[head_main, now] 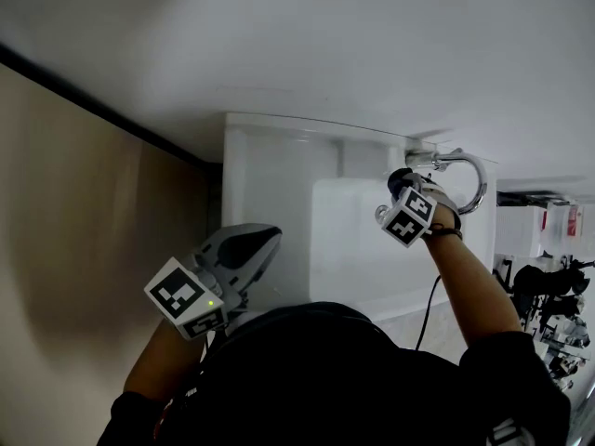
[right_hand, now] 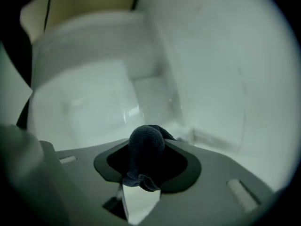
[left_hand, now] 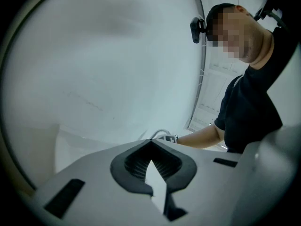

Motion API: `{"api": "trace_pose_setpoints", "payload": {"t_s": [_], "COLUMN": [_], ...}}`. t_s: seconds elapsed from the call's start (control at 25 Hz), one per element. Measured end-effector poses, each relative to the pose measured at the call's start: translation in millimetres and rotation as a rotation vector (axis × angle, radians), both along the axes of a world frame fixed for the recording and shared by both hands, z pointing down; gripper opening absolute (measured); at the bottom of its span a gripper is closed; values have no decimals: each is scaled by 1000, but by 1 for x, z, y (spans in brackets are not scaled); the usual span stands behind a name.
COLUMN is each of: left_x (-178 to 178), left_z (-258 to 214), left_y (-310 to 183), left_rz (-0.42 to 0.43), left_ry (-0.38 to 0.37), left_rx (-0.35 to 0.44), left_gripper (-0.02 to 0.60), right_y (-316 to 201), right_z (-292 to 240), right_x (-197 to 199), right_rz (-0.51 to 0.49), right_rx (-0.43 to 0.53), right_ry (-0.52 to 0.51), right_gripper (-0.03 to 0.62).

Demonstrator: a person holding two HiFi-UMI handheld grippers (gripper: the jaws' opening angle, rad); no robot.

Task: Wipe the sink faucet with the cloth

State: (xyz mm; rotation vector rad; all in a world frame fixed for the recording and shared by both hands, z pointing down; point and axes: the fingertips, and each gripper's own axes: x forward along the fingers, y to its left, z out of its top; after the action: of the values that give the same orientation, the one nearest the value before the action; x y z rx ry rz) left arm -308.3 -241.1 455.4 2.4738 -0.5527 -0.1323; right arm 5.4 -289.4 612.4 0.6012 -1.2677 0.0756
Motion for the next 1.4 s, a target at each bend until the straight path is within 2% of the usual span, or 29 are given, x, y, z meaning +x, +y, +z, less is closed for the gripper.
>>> {"api": "trace_pose_setpoints", "payload": {"t_s": [0.12,0.2,0.32,0.44,0.56,0.72,0.92,1.08,1.2,1.4], "left_x": [10,16,25,34,41,46,54,64,69,75], "left_z": [-5,-7,-8,-4,-1,1,11,10,12,13], "left_y": [7,13,24,37,49,60,71,80,85,83], "left_rz": [28,46,71,96,118,119,109,124,139,141], "left_ry": [-3,-10,-31,-68,-131,-204,-270,-277,-287,-293], "left_rx": [-1,-7,-24,-55,-64,-71,-102,-111,-118,-105], "left_gripper": [-8,-8,-8,-8,-8,-8,-8,-8,-8,-8], "right_y": [2,10,17,10,-5,-30,-44,-34,-35,-43], "right_z": [-17,-20,-19,-26,-38,-40,-33,-49,-55,-33], "right_x": [-25,-19,12,55,87,102,105,109,119,121], "right_rz": [380,592,802,941,934,834,769,734,733,758], "right_rx": [238,370,566,753,901,1001,1044,1087,1105,1074], "right_ry": [-447,-673,-929,-1087,-1169,-1205,-1181,-1186,-1192,-1168], "right_gripper": [150,150,150,150,150,150,150,150,150,150]}}
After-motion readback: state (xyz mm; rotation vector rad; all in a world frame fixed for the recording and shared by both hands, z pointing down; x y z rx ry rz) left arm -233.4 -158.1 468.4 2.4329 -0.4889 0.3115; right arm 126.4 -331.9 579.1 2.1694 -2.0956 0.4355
